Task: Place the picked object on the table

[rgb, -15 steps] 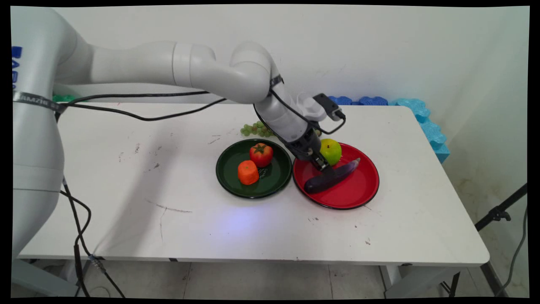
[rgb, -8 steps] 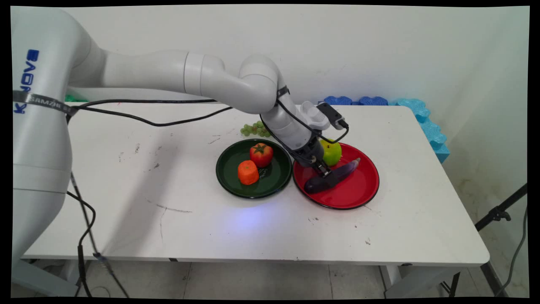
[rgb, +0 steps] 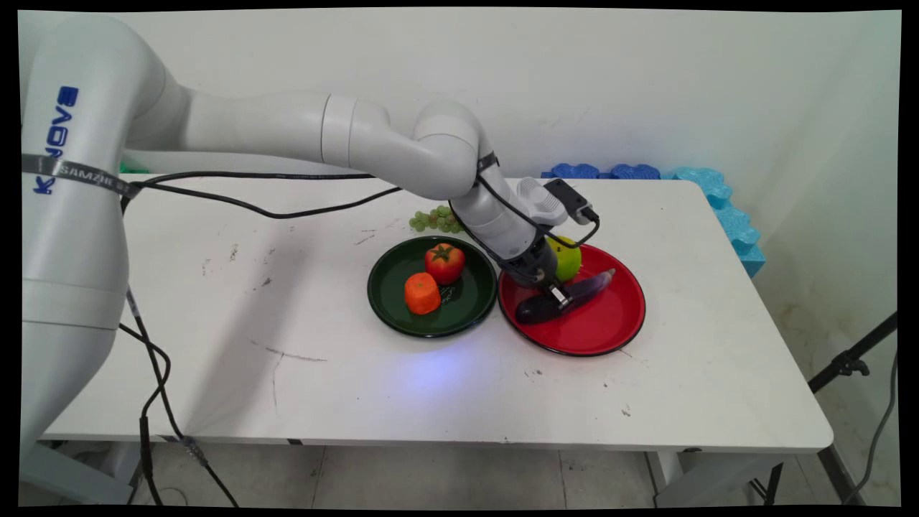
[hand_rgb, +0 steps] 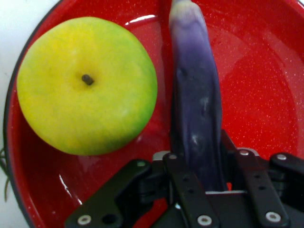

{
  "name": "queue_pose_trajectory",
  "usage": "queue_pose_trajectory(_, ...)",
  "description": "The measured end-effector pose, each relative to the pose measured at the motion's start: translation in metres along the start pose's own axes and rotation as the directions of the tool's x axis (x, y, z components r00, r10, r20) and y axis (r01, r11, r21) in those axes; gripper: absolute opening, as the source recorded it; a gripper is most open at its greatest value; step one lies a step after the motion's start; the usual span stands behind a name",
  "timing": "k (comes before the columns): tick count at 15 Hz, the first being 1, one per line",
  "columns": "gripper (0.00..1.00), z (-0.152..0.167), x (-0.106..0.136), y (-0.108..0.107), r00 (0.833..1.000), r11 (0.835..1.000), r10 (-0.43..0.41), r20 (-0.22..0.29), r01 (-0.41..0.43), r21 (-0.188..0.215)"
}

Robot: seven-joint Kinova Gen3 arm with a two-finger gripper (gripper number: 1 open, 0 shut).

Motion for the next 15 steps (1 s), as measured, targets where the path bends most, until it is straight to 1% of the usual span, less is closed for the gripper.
queue_pose_trajectory(3, 0.00, -0.008, 0.005, 0.001, 1.000, 1.000, -0.005, -0.009, 0.005, -0.001)
queue_pose_trajectory(6, 0.00, -0.030, 0.014, 0.002, 0.999, 1.000, 0.012, -0.033, -0.012, -0.002)
queue_pose_trajectory(9, 0.00, -0.062, 0.022, 0.004, 0.997, 0.999, 0.049, -0.064, -0.050, -0.007)
queue_pose_trajectory(11, 0.00, -0.087, 0.023, 0.005, 0.994, 0.997, 0.075, -0.084, -0.077, -0.016)
queue_pose_trajectory(15, 0.00, -0.139, 0.012, 0.002, 0.983, 0.989, 0.136, -0.121, -0.142, -0.037)
